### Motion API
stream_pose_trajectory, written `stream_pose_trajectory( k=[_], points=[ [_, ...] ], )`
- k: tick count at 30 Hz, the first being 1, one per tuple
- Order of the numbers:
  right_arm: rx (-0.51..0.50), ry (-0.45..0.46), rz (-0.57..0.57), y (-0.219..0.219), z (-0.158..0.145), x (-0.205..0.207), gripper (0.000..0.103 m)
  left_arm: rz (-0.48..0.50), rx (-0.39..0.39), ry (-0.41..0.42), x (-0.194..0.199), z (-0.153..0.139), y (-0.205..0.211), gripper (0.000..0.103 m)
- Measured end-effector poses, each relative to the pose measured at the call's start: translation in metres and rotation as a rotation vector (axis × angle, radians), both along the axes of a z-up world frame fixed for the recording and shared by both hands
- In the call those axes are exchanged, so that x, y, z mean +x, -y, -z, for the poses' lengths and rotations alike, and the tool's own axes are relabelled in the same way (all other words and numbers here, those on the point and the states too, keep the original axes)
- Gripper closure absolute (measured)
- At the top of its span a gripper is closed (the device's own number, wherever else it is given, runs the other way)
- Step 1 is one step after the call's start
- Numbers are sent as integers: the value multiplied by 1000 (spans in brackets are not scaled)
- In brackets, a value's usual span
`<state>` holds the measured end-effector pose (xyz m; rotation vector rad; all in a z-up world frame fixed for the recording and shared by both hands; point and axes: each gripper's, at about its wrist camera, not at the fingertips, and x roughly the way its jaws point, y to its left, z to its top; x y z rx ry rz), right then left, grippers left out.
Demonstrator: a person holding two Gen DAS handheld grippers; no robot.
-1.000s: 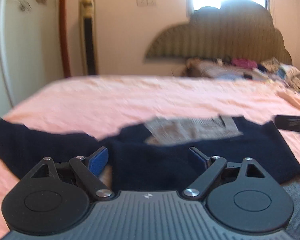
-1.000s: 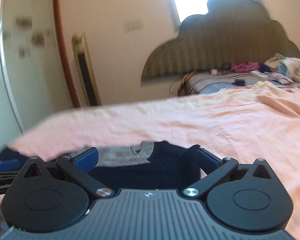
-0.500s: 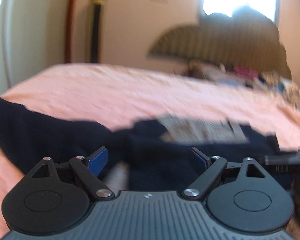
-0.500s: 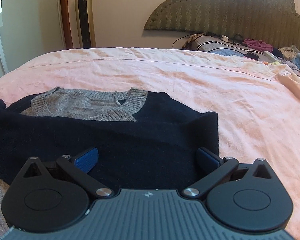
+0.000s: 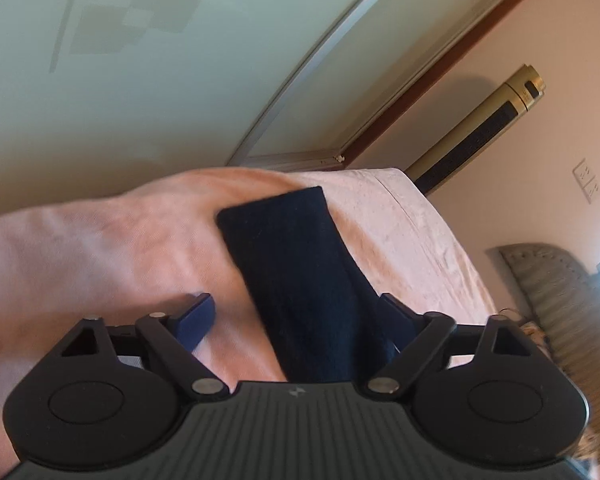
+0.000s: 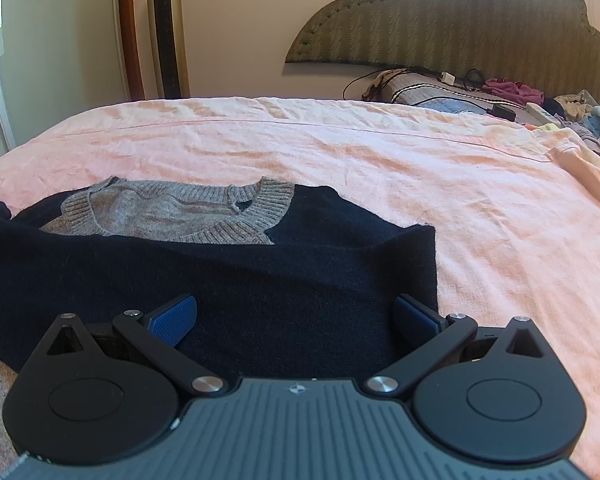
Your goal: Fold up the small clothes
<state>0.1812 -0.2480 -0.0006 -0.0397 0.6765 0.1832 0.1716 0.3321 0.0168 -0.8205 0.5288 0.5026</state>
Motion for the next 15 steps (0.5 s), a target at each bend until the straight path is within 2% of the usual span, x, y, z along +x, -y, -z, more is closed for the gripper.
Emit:
stream_pose_trajectory(
  k=[1, 2, 3, 4, 5, 6, 9, 11, 13, 15],
  points=[
    [0, 0, 0, 0, 0, 0, 0, 17, 41, -33, 9, 1, 4, 42],
    [0, 0, 0, 0, 0, 0, 0, 29, 93, -57, 17, 1, 11, 42],
    [0, 0, 0, 0, 0, 0, 0, 48, 131, -69, 23, 0, 16, 48],
    [0, 0, 0, 0, 0, 0, 0, 77, 143, -80, 28, 1, 19, 68],
    [0, 0, 0, 0, 0, 0, 0, 97, 151, -101, 34, 2, 23, 80],
    [1, 0, 0, 0, 0, 0, 0, 112, 168, -123, 38, 3, 27, 95],
    [3, 0, 0, 0, 0, 0, 0, 89, 249, -123, 36, -4, 42, 97],
    [5, 0, 1, 0, 0, 0, 0, 65, 320, -88, 28, -18, 59, 98],
    [9, 0, 2, 1, 0, 0, 0, 117, 372, -8, 22, -41, 89, 98],
    [14, 1, 3, 1, 0, 0, 0, 242, 409, 89, 14, -61, 134, 98]
  ],
)
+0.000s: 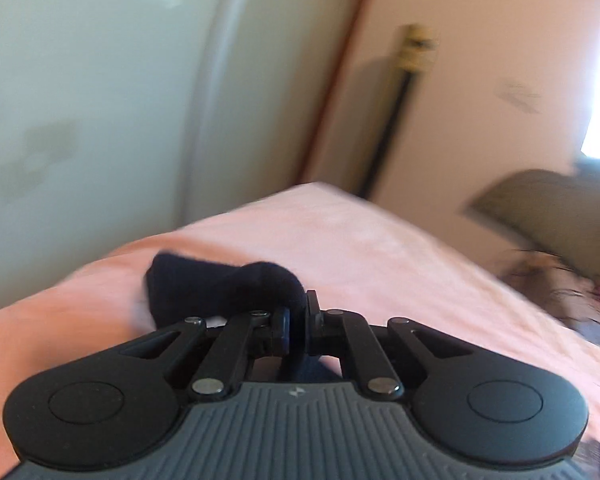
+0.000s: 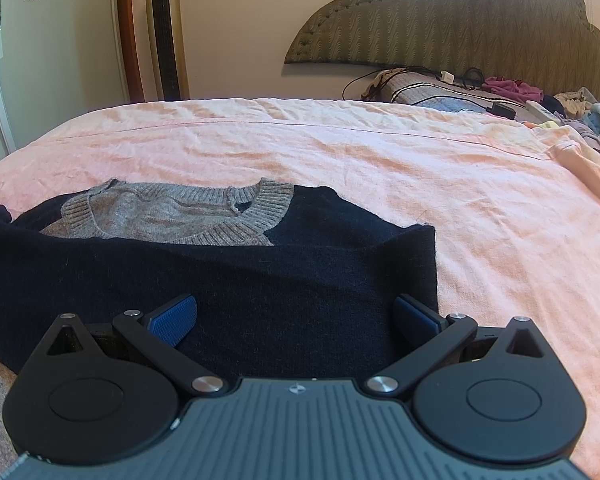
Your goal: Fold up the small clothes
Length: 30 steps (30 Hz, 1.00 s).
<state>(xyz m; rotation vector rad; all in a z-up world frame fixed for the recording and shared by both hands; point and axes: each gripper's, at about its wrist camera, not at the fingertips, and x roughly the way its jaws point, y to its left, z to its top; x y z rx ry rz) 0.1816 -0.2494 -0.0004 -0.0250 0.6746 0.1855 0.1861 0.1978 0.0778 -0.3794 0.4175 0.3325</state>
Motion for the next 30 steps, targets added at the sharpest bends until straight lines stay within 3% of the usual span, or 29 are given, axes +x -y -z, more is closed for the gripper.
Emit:
stream_pose_trajectory(
  k=[2, 4, 6, 8, 11, 12, 15, 16, 20, 22, 25, 28, 30],
  points=[
    [11, 1, 1, 2, 0, 0, 0, 203, 45, 43, -6, -12, 58, 97],
    [28, 3, 3, 4, 0, 0, 0, 433, 32, 14, -11, -10, 115, 96],
    [58, 6, 6, 9, -1, -1, 0, 669, -53, -86, -10, 9, 159, 93],
    [86, 9, 8, 12, -1, -1, 0, 799, -107, -197, -13, 32, 188, 93],
    [103, 11, 9, 14, -1, -2, 0, 775, -106, -268, -30, 51, 193, 81],
    [107, 11, 9, 14, -2, -2, 0, 733, -120, -252, -41, 54, 186, 71],
    [132, 13, 8, 18, -2, -2, 0, 630, -173, -156, -70, 53, 162, 19],
    [145, 13, 7, 20, -3, -3, 0, 597, -171, -123, -78, 53, 156, 15],
    [282, -3, 36, 39, -13, -6, 4, 517, -107, -96, -90, 67, 143, 15],
    [448, -31, 64, 51, -25, -15, 4, 485, -150, -71, -91, 71, 137, 15],
    [653, -116, -43, 50, -39, -16, 7, 467, -151, -57, -93, 71, 135, 14],
    [682, -294, -111, 28, -36, 2, 11, 478, -149, -55, -93, 70, 135, 14],
    [593, -363, -90, 9, -27, 11, 19, 478, -153, -54, -93, 71, 134, 14]
  ],
)
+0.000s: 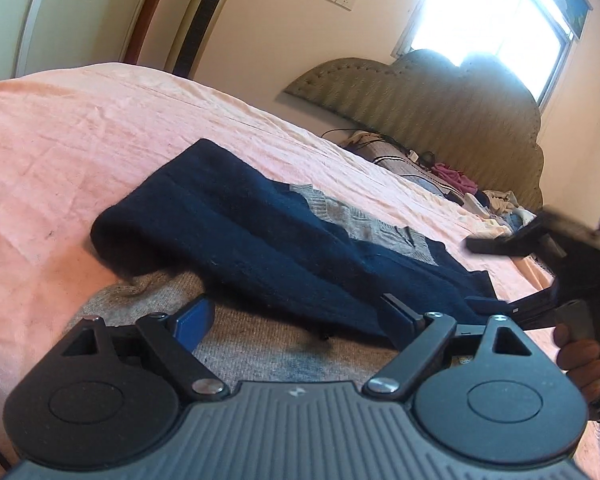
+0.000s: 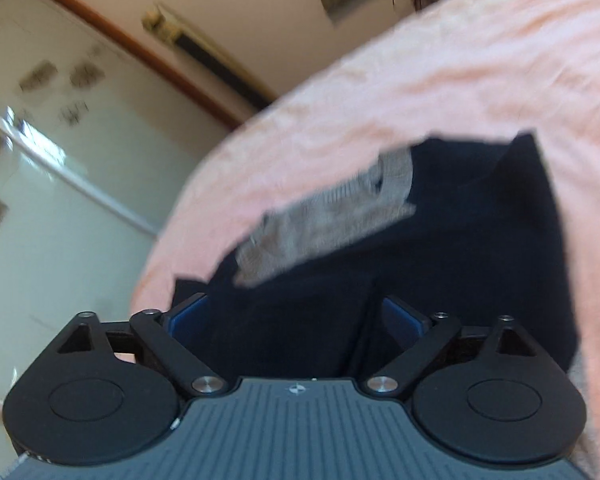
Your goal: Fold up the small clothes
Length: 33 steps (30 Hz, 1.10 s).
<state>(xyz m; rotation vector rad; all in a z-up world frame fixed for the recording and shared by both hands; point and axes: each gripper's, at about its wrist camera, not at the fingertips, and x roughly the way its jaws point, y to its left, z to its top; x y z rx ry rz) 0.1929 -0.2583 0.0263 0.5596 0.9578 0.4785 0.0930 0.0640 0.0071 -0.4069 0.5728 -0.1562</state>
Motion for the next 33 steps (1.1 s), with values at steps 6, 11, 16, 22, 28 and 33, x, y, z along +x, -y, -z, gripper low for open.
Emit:
stream_pose_trajectory(
  k=[6, 11, 16, 22, 28, 33],
  points=[
    [-92, 30, -93, -43, 4, -8, 59, -4, -10, 9, 2, 2, 3, 14],
    [-124, 105, -143, -54, -13, -11, 87, 0, -8, 27, -1, 1, 4, 14],
    [-57, 274, -148, -22, -77, -15, 88, -37, -41, 160, -24, -26, -18, 14],
    [-195, 219, -20, 57, -71, 5, 88, -175, -88, 154, -8, -40, -67, 4],
    [-190, 121, 0, 67, -13, 16, 88, -98, -113, -79, 60, -25, -73, 4],
    [-161, 89, 27, 74, 1, 16, 88, -65, 27, -210, 99, -15, -54, 40]
  ],
)
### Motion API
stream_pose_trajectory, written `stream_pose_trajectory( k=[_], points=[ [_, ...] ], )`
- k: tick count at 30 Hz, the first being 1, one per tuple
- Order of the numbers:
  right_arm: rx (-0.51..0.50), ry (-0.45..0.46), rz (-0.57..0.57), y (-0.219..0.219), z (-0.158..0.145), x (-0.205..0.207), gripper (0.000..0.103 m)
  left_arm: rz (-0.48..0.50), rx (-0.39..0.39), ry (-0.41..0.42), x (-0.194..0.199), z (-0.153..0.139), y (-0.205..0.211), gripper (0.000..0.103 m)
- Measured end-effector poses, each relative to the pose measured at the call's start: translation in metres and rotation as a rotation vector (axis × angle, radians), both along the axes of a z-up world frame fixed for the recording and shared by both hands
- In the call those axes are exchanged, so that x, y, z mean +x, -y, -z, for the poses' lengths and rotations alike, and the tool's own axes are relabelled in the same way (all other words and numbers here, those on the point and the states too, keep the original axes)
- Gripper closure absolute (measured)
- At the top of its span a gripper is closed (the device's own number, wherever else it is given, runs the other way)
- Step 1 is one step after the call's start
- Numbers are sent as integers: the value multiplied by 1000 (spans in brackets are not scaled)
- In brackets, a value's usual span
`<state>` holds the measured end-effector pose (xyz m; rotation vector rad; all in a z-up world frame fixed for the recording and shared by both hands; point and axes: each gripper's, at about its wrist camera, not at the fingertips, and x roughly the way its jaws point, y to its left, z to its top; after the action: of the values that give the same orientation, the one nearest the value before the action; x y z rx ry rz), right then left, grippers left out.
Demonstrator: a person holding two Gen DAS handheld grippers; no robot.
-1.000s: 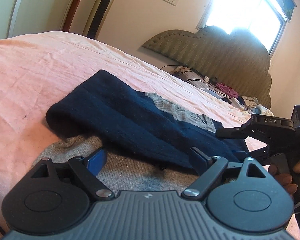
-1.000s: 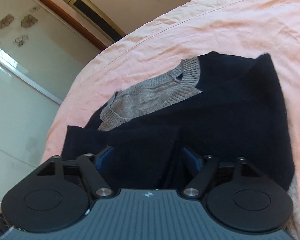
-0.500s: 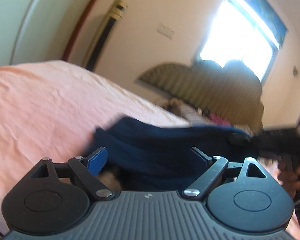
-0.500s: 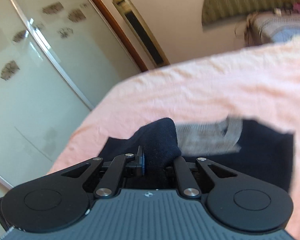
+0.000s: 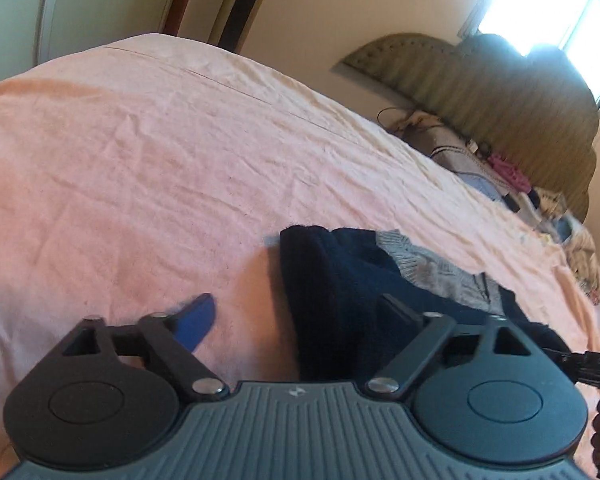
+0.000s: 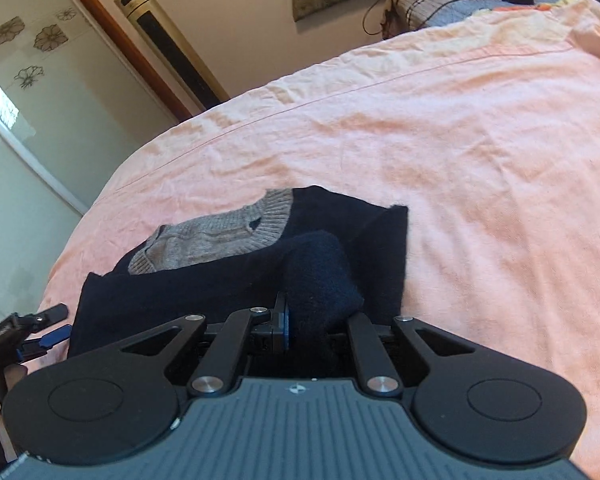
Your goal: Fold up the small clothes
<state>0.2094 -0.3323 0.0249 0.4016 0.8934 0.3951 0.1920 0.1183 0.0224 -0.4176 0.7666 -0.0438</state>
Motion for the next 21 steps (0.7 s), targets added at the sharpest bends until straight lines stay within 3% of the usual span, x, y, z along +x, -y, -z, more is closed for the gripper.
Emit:
stream_pose_trajectory(
  k=[1, 2, 4, 7, 10, 14, 16, 18, 20, 21],
  points=[
    [7, 0, -2, 2, 1, 0, 88, 26, 18, -27, 7, 1, 4, 56],
    [12, 1, -4, 2, 2, -1, 88, 48, 29, -37, 12, 2, 8, 64],
    [17, 1, -6, 3, 3, -2, 87, 91, 79, -24, 14, 0, 21, 97],
    [43, 32, -7, 3, -3, -6, 88, 69, 210, 19, 13, -16, 36, 99],
    [135, 98, -37, 3, -19, -16, 88, 53, 288, 87, 10, -34, 29, 100],
    [-3, 19, -57, -18, 6, 0, 89, 57, 389, 22, 23, -15, 20, 100],
    [30, 30, -44, -18, 12, 0, 89, 110, 517, 29, 19, 0, 33, 97],
    [31, 43, -34, -18, 10, -4, 82, 81, 589, 57, 12, 1, 37, 94],
    [6, 79, -29, -14, -1, -11, 44, 26, 606, 56, 8, -9, 32, 94],
    [-18, 128, 9, -10, -11, -19, 36, -26, 601, 63, 4, -20, 29, 93]
  ],
)
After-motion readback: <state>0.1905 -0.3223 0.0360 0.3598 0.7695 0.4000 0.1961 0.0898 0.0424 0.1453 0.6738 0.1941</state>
